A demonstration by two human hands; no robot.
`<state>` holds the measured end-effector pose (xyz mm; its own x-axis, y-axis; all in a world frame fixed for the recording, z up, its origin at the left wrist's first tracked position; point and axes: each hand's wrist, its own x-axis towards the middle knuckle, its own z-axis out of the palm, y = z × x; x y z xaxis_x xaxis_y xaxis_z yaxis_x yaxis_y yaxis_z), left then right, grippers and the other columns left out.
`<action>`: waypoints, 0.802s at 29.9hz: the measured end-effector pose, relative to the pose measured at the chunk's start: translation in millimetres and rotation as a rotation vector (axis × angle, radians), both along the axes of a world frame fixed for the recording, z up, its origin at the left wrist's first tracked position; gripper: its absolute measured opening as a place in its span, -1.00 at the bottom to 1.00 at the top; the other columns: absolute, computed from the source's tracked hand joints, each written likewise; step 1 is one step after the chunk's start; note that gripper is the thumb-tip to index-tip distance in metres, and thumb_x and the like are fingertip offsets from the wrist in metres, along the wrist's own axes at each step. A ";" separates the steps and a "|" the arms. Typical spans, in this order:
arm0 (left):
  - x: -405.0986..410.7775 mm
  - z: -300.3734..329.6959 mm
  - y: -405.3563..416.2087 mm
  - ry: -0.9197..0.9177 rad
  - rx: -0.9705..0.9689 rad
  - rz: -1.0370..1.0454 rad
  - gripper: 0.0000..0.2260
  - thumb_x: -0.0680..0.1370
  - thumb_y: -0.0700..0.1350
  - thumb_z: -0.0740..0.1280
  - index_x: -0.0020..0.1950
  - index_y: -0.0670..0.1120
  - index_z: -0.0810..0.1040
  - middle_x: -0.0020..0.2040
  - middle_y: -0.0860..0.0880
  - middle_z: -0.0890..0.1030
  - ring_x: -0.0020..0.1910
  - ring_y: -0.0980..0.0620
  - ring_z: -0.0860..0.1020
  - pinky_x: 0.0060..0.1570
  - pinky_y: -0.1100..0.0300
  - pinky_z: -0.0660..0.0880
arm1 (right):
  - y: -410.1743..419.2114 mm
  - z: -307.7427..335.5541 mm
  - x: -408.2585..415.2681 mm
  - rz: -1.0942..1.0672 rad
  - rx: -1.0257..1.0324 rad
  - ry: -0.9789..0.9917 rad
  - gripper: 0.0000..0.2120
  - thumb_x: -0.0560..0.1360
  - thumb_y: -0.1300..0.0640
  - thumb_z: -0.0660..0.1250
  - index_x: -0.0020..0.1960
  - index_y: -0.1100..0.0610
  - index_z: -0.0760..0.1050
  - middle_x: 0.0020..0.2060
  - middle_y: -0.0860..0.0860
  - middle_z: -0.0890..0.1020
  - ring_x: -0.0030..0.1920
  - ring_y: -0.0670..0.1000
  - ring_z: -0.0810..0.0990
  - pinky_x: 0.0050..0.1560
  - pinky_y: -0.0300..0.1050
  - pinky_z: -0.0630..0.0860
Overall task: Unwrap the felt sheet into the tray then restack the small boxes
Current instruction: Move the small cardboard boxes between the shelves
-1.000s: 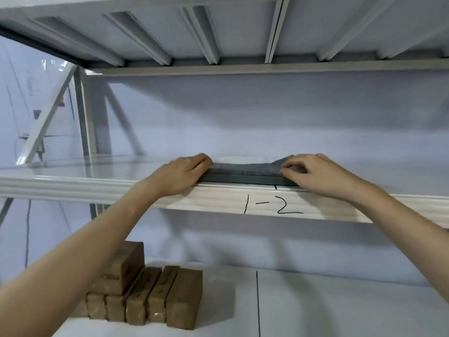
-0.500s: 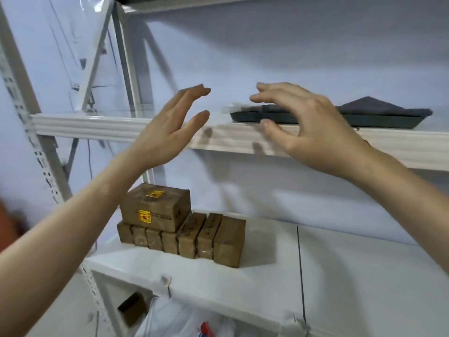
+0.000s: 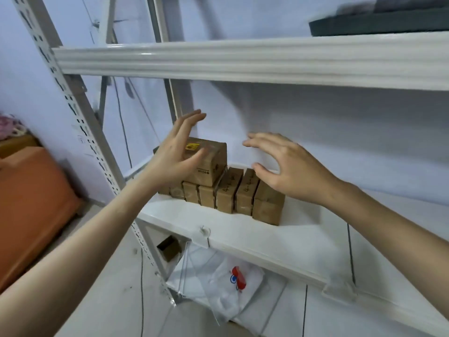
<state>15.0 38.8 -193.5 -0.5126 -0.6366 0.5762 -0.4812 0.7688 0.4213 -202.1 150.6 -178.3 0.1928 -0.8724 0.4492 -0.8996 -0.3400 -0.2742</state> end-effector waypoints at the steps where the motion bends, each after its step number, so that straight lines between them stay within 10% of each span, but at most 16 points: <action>1: -4.5 -8.2 -3.2 -0.031 0.022 -0.011 -0.43 0.50 0.16 0.18 0.47 0.03 0.19 0.49 0.04 0.23 0.43 0.07 0.28 0.37 0.12 0.26 | -4.5 -9.8 -5.0 -0.018 0.034 -0.003 -0.58 0.54 0.06 0.22 0.39 -0.02 0.34 0.44 -0.10 0.34 0.43 -0.11 0.27 0.36 -0.14 0.28; 24: -160.7 -159.9 -66.3 -0.524 0.350 -0.059 -0.36 0.50 0.18 0.29 0.48 -0.05 0.18 0.44 -0.07 0.37 0.45 -0.09 0.26 0.38 0.02 0.27 | -77.2 -166.9 -114.1 -0.252 0.715 -0.362 -0.19 0.45 -0.03 0.37 0.53 -0.02 -0.03 0.47 0.11 0.28 0.45 0.09 0.28 0.30 -0.13 0.29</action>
